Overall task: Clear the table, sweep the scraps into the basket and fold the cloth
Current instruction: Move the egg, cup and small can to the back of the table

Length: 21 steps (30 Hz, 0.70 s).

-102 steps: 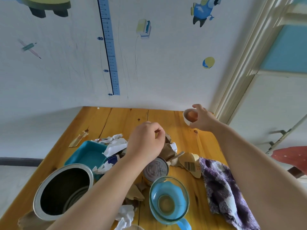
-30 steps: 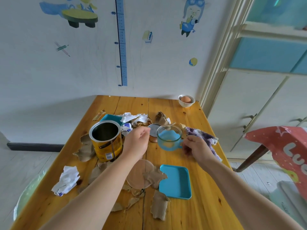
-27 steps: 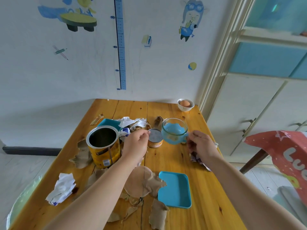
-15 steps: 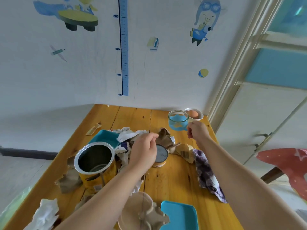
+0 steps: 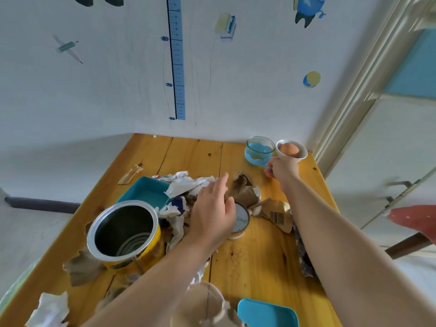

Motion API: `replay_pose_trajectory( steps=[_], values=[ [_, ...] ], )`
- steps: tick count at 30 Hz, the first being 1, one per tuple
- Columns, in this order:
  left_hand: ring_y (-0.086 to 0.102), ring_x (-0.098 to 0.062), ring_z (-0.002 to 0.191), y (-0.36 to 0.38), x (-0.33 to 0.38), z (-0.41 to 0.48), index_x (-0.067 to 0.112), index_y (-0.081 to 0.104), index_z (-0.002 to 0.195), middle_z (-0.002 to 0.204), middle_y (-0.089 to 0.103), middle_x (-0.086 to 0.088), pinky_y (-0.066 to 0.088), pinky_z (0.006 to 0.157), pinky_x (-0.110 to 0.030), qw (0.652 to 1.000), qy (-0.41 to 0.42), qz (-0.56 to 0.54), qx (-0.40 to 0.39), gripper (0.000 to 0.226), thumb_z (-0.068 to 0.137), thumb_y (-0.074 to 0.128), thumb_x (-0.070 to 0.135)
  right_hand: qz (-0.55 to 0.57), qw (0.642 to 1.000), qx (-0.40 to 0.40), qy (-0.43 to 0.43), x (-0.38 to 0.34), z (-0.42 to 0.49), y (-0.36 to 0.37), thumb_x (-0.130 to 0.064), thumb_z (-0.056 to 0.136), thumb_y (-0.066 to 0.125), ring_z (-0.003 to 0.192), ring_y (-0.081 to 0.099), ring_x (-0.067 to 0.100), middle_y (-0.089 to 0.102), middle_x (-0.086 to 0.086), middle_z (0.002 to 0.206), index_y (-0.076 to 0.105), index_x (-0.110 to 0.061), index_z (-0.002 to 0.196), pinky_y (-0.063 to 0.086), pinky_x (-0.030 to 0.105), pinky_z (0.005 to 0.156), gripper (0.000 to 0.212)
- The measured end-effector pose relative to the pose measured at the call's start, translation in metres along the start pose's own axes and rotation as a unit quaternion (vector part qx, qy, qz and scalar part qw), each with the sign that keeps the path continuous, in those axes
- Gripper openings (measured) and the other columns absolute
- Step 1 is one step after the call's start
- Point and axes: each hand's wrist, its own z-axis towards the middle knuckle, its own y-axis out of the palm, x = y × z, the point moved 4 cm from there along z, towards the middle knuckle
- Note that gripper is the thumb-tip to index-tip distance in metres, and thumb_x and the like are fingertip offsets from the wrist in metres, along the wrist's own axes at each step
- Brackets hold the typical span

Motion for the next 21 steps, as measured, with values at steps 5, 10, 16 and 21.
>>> replay_pose_trajectory(
  steps=[5,10,16,21],
  values=[
    [0.041,-0.009,0.117,0.003,-0.003,0.001,0.018,0.029,0.143,0.125,0.052,0.0,0.028,0.088,-0.016,1.0,0.0,-0.001,-0.004,0.051,0.094,0.043,0.02,-0.094,0.992,0.063,-0.063,-0.004,0.007,0.002,-0.011,0.093,0.041,0.076,0.062,0.025,0.061,0.012,0.082,0.058,0.0,0.105,0.054,0.038,0.073,0.023],
    [0.036,-0.01,0.123,0.002,-0.002,-0.004,0.019,0.029,0.142,0.134,0.045,0.0,0.026,0.091,-0.017,0.999,-0.01,-0.014,-0.035,0.051,0.093,0.041,0.019,-0.154,0.98,0.078,-0.102,-0.016,-0.003,-0.001,-0.021,0.095,0.04,0.083,0.058,0.021,0.058,0.006,0.092,0.044,-0.009,0.13,0.049,0.029,0.06,0.037],
    [0.042,-0.017,0.118,-0.006,0.005,-0.014,0.014,0.04,0.137,0.126,0.051,-0.004,0.032,0.089,-0.021,0.998,0.018,0.026,-0.046,0.044,0.093,0.043,0.016,-0.203,0.953,0.087,-0.208,-0.022,-0.048,-0.015,-0.025,0.093,0.047,0.098,0.056,0.021,0.056,0.004,0.118,0.047,-0.011,0.12,0.042,0.029,0.071,0.03],
    [0.048,-0.022,0.111,-0.022,0.016,-0.033,0.007,0.062,0.114,0.114,0.058,-0.009,0.035,0.085,-0.021,0.997,0.035,0.044,-0.05,0.028,0.091,0.048,0.01,-0.303,0.886,-0.078,-0.343,-0.031,-0.113,-0.015,-0.017,0.09,0.051,0.067,0.048,0.012,0.052,-0.005,0.07,0.058,-0.011,0.081,0.035,0.019,0.055,0.013]
  ],
)
